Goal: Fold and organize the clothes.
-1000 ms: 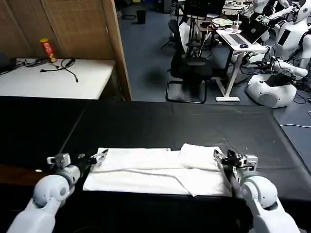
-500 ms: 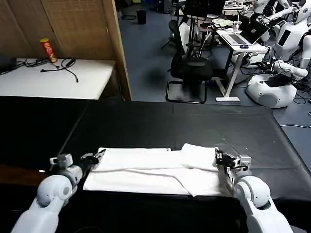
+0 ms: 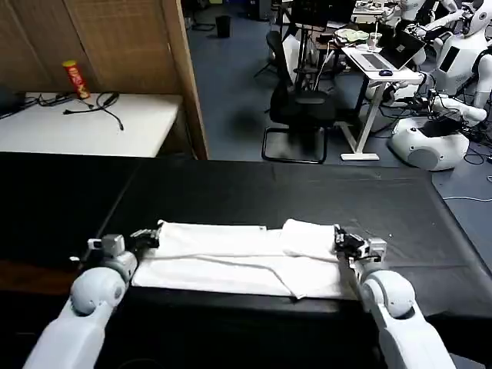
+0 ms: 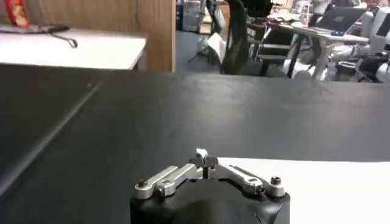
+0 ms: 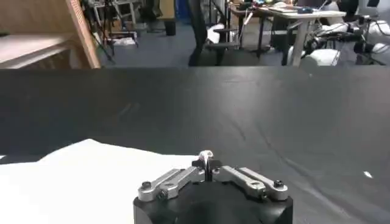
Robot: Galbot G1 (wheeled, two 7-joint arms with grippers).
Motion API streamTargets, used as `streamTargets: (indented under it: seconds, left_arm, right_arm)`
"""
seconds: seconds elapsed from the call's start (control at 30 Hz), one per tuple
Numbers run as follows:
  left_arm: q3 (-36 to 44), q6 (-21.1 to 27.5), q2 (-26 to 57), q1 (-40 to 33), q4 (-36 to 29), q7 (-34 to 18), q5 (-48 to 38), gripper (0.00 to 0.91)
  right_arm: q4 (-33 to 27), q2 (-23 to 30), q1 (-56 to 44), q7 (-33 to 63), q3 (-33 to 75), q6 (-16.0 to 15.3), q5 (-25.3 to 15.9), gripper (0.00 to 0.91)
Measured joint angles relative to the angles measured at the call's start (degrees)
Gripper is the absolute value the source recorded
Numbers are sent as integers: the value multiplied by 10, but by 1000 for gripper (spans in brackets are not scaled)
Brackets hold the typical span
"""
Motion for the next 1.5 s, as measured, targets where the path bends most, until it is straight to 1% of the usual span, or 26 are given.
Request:
streamTargets:
  seconds: [0.1,0.2,0.3,0.47,0.67,0.8,1.0,1.07,1.13,1.17,1.2,1.23,1.3,1.4,1.5]
  left_arm:
    - [-1,-2,2,0,-1,3,10,878]
    - [-7,-5,8,3,-6,4,11,878]
    - [-15,-10,16,9,-13,5,14,878]
    - [-35,-14,26,29,-25,6,12,878]
    - [-63,-16,7,82,-61,8,-8,878]
    - [-76,-16,-10,120,-84,15,-7,878]
    - [-84,-26,-30,154,-86,19,5,878]
    - [-84,-30,-35,159,-84,20,7,712]
    - [-84,-31,-37,162,-80,21,11,644]
    - [-84,-33,-39,163,-79,22,13,439]
    - [-84,-33,-40,163,-78,22,13,332]
    - [-83,-34,-42,162,-76,21,13,166]
    - [-82,-34,-44,161,-74,21,13,137]
    - [-81,-33,-45,158,-70,21,9,10]
    - [-81,-26,-44,153,-64,22,-7,0]
  right_arm:
    - [8,-8,-2,-9,6,3,1,878]
    - [31,-20,-18,-13,20,5,3,878]
    - [62,-32,-42,-14,37,7,8,878]
    - [120,-35,-83,-11,63,7,11,878]
    - [178,-31,-129,-12,79,8,11,878]
    - [197,-30,-144,-12,85,8,11,878]
    - [217,-30,-161,-12,93,14,11,878]
    - [221,-30,-164,-12,94,16,11,878]
    - [224,-30,-167,-12,95,18,10,878]
    - [225,-30,-168,-12,95,18,9,878]
    - [225,-30,-168,-12,95,19,8,878]
    - [225,-30,-168,-12,95,20,7,878]
    - [226,-30,-169,-13,95,20,6,878]
    - [226,-28,-169,-15,94,21,1,878]
    - [227,-27,-170,-21,92,24,-9,878]
